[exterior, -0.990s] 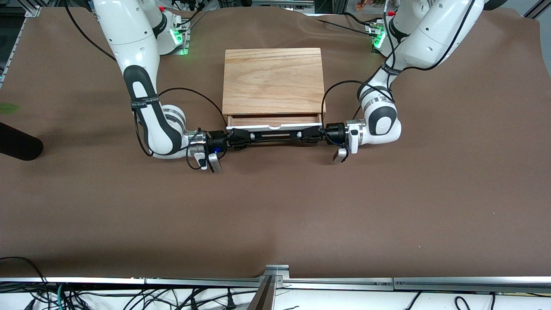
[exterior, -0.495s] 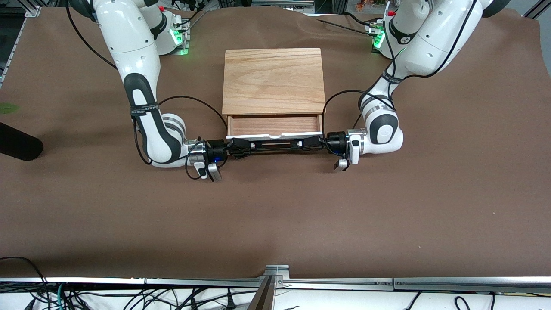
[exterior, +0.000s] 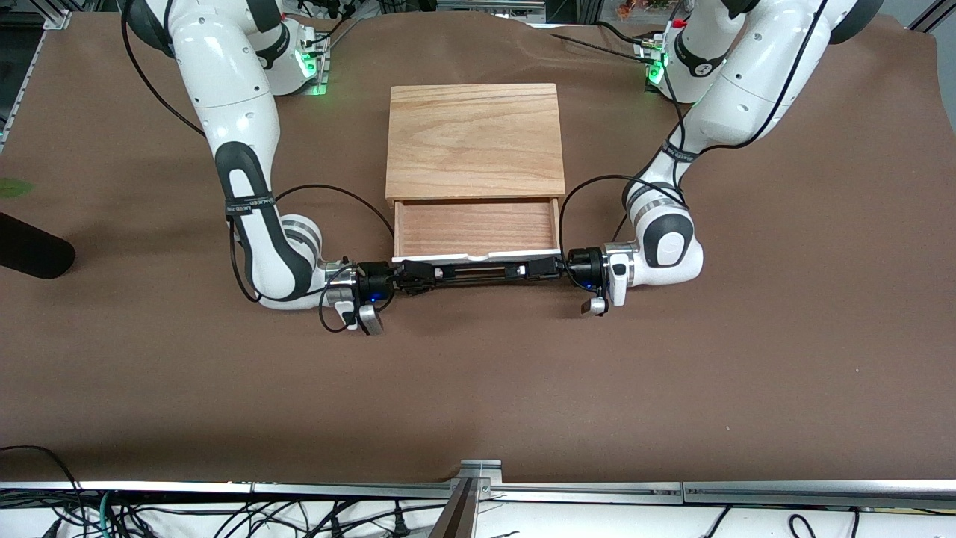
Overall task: Pull top drawer with both arms simultaneously
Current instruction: 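Pull the handle away from the cabinet with both grippers together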
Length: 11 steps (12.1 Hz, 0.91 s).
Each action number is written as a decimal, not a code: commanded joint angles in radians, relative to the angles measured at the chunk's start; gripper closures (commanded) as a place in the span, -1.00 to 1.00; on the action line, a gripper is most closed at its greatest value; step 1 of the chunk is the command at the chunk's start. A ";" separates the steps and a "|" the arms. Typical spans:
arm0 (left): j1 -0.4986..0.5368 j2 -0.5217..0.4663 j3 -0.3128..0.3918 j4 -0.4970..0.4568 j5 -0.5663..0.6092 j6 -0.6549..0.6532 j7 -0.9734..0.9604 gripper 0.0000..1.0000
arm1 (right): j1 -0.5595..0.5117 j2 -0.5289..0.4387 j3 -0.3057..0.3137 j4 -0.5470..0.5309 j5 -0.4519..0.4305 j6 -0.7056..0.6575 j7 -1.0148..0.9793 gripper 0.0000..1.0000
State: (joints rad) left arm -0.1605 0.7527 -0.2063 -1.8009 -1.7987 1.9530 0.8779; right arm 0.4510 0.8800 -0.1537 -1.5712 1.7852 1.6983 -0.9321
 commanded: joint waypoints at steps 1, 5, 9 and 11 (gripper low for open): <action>-0.005 -0.023 0.024 -0.018 0.067 0.027 -0.131 1.00 | -0.049 0.046 -0.024 0.088 0.042 0.081 0.010 0.95; -0.002 -0.024 0.022 -0.029 0.067 0.020 -0.128 1.00 | -0.052 0.066 -0.024 0.125 0.042 0.099 0.026 0.95; -0.001 -0.029 0.022 -0.035 0.065 0.017 -0.128 0.13 | -0.052 0.066 -0.024 0.122 0.042 0.100 0.024 -0.05; -0.001 -0.032 0.022 -0.037 0.065 0.015 -0.132 -0.54 | -0.052 0.066 -0.024 0.120 0.042 0.101 0.024 -1.00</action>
State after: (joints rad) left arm -0.1583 0.7652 -0.1855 -1.7844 -1.7707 1.9749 0.7773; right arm 0.4355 0.9106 -0.1659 -1.5083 1.8106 1.7682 -0.9096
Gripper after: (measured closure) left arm 0.537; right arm 0.687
